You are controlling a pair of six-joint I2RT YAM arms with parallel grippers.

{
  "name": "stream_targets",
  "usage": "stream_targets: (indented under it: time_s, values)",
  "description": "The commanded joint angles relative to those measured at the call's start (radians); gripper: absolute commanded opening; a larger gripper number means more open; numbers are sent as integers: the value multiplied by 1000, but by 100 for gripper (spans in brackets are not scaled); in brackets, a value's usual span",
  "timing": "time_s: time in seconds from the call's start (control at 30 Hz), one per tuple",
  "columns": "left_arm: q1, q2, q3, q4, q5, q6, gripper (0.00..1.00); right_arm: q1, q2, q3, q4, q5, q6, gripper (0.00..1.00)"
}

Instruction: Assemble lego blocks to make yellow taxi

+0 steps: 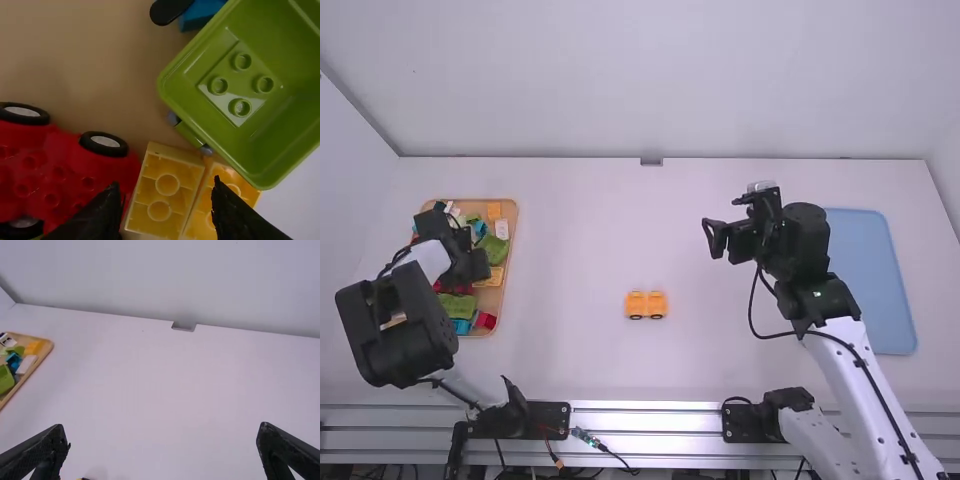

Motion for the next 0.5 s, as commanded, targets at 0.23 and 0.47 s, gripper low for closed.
stream_targets:
  time_s: [0.23, 0.47]
  values:
    - [-3, 5, -37, 60, -43, 15, 46, 0, -10, 38, 0, -2, 3, 99]
    - [-5, 5, -46, 66, -42, 34, 41, 0, -10, 38, 0, -3, 3, 99]
